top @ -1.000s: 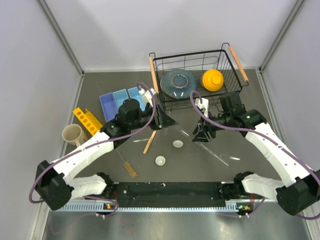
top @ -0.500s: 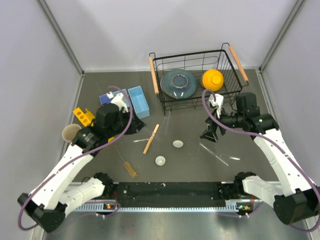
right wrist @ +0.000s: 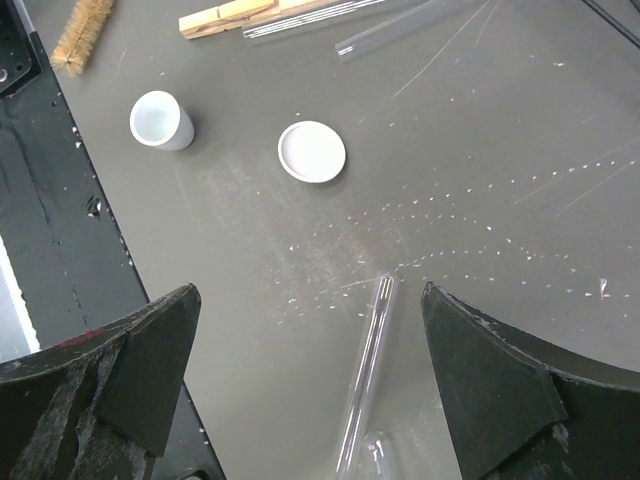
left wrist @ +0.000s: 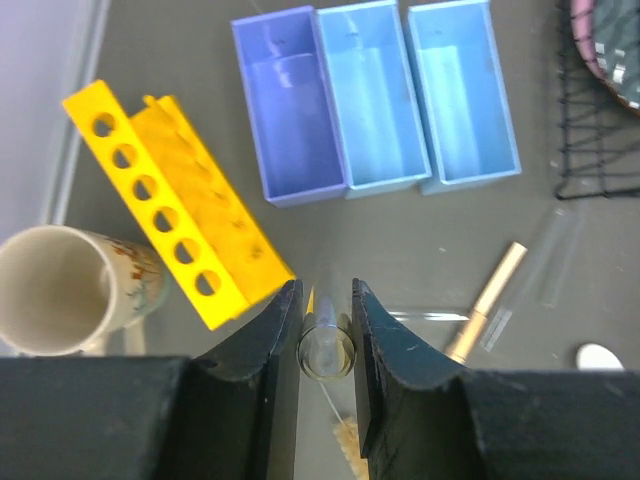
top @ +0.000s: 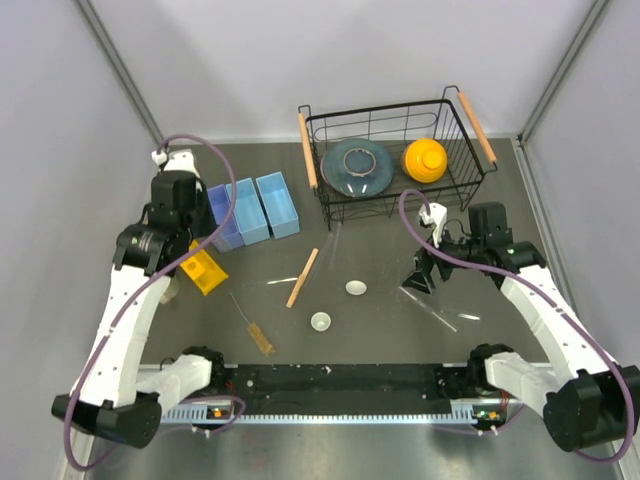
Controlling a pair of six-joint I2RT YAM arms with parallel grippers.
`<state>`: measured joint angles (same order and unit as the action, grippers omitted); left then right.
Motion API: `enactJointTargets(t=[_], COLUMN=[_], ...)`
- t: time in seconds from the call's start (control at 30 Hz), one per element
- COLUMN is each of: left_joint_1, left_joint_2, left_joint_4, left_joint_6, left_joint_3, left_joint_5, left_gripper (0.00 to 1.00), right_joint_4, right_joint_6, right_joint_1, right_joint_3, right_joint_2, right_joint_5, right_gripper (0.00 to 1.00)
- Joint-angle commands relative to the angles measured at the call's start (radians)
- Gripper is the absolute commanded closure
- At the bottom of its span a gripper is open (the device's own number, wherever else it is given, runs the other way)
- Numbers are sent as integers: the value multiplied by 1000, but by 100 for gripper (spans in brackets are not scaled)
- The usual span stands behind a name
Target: Organize the chemistry lab equipment
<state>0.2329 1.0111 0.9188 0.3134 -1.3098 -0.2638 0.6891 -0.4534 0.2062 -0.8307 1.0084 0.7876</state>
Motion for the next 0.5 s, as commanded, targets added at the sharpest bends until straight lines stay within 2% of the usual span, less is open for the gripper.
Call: enactJointTargets(t=[0.0,0.17,0.27,0.47], left_joint_1=[-87,-225,-361,-464], left_joint_2=[67,142,190,287], left_joint_4=[-44,-113,-159,-247], left_joint_6=[-95,-117,-112,-73], left_joint_3=[-72,-92,-106,-128], left_joint_5=[-64,-9,41,57], left_gripper=[90,90,90,90], right_joint_4=[-56,-56,-54,-54], right_joint_6=[-1,-1,1,5], right_joint_1=[-5,-5,-5,-5], right_joint_3=[12,12,15,15], right_joint_2=[-33,-31,-24,-13], right_joint_5=[30,18,25,33], right_gripper=[7,7,7,7])
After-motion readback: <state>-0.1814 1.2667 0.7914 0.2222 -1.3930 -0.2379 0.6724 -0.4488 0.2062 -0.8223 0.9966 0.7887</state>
